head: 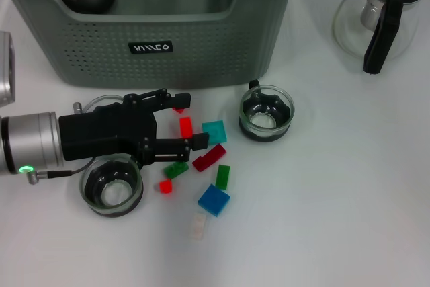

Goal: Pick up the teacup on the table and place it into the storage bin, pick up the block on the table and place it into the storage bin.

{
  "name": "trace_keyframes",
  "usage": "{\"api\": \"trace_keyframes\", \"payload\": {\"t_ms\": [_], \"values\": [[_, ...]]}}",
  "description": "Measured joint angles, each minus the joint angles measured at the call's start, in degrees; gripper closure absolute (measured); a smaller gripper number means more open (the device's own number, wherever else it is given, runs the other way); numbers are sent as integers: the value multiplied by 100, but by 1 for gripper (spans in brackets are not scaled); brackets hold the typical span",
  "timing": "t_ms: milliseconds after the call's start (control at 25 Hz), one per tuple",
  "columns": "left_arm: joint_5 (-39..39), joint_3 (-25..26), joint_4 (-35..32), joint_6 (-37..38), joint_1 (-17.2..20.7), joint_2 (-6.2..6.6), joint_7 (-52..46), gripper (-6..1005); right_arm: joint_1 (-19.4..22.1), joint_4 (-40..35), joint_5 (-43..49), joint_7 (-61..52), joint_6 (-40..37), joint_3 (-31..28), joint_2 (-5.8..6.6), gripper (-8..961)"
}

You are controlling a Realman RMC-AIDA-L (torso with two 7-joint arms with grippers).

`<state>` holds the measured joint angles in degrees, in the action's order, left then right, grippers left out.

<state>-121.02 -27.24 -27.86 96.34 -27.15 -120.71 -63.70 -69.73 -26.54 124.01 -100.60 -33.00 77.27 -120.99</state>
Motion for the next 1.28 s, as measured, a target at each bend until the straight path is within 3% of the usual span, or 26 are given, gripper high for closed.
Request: {"api": "trace_keyframes", "payload": {"t_ms": [1040,1280], "values": [[0,-9,9,9,45,-14,7,135,95,67,-427,154,-139,77,18,882],[0,-7,9,3,52,-22,7,136,227,-217,-385,68,-156,78,41,623]]}}
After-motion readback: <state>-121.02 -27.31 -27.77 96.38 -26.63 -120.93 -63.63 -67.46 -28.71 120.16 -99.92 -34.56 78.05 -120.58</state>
